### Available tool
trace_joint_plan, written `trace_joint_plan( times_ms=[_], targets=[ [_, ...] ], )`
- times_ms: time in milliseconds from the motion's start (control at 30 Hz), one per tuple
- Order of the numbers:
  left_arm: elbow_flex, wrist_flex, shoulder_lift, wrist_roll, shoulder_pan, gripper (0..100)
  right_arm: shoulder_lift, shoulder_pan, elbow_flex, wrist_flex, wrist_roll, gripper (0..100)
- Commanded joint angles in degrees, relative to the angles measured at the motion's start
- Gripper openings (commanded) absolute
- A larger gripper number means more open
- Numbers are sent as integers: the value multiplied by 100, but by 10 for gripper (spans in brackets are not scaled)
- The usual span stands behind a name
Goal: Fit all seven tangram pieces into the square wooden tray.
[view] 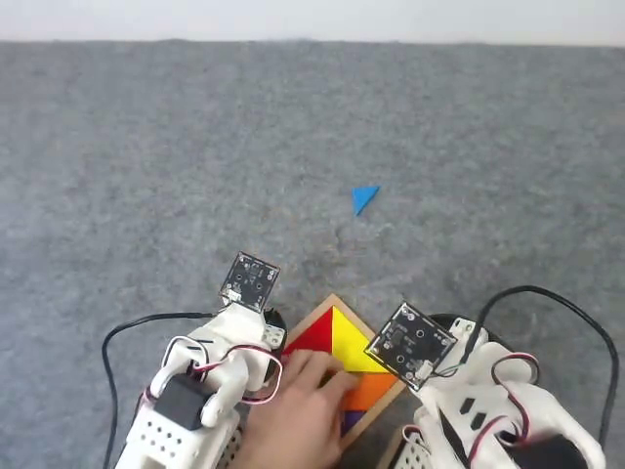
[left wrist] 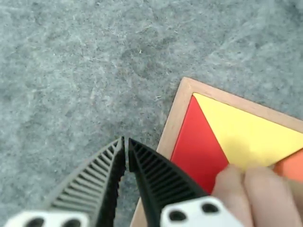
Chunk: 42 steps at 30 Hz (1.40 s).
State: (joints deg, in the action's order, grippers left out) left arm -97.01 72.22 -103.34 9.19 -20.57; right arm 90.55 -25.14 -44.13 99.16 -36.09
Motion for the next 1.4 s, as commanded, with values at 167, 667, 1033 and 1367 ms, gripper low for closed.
trace_joint_plan(
  times_ms=[167, 667, 1033, 1367],
  targets=[
    [57, 35, -114, 0, -18, 14, 48, -40, 18, -127, 53, 8],
    [57, 35, -114, 0, -18, 14, 48, -40, 9, -127, 53, 8],
    [57, 35, -114, 0, -18, 14, 48, -40, 0, -163, 167, 8],
    [57, 35, -114, 0, -18, 14, 48, -40, 0, -171, 167, 8]
  ],
)
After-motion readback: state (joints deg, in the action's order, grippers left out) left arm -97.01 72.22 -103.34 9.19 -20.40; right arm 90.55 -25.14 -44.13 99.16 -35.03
